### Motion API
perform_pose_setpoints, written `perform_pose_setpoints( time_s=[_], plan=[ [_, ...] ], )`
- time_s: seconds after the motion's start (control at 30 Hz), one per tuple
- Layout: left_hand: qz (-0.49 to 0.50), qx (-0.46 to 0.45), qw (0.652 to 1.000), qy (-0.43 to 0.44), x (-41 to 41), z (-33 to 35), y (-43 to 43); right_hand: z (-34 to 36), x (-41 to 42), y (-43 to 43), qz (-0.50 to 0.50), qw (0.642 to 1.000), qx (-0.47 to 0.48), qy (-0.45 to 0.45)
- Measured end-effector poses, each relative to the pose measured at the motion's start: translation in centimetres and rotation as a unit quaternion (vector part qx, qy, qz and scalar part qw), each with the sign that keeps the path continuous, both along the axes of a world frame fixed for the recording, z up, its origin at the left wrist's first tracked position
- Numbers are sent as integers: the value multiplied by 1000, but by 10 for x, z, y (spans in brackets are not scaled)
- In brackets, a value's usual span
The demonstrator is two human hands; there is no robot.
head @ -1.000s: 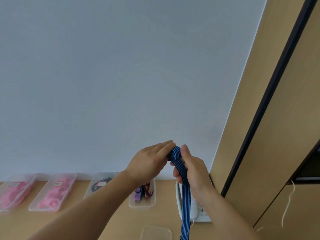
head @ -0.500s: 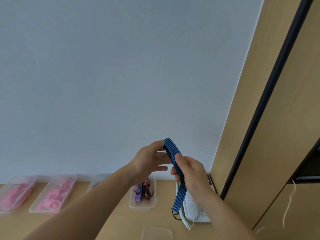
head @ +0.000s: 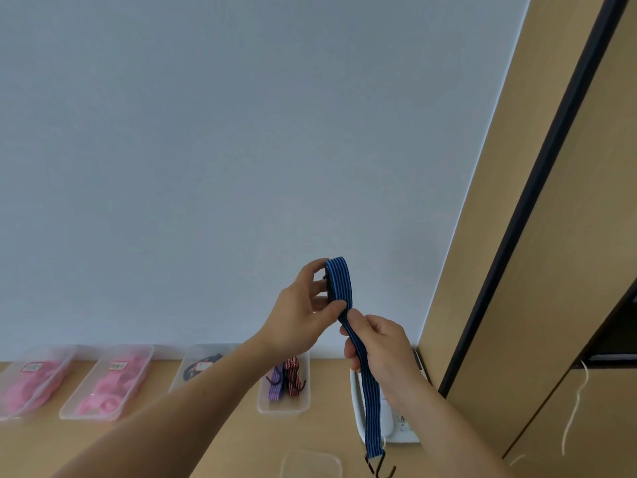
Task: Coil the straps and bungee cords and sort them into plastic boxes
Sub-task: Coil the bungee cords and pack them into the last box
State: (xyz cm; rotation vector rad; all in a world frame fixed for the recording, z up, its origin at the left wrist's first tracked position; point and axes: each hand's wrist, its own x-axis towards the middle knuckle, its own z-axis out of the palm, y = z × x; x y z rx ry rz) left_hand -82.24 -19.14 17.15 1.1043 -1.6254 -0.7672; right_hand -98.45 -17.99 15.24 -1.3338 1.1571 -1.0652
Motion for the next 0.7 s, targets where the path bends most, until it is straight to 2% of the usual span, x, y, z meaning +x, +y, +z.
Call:
perform_pose_setpoints(
  time_s=[0.1,0.2,0.37,0.5,0.53,0.57,0.6,0.67,0.7],
  plan=[
    [84,-92,979,-158,5,-10,-3,2,-1,1,10,1000,7,-14],
    [96,-204,937,-265,7,-16,-1,4,1,3,12,999,17,-35],
    [106,-406,837,-352,13,-24,-9,6,3,5,26,997,32,-66],
    [118,-446,797,-389,18,-25,-12,4,3,5,27,997,27,-64],
    [120,-433,802,-394,18,-26,-12,4,3,5,31,997,25,-70],
    [118,-392,831,-377,16,-25,-11,4,2,6,34,996,21,-75],
    [114,-315,882,-331,13,-23,-9,5,2,6,38,996,15,-77],
    [66,-48,984,-160,7,-13,-4,5,1,7,42,996,1,-78],
    [20,99,994,-32,6,-7,-4,4,2,7,41,996,-7,-78]
  ],
)
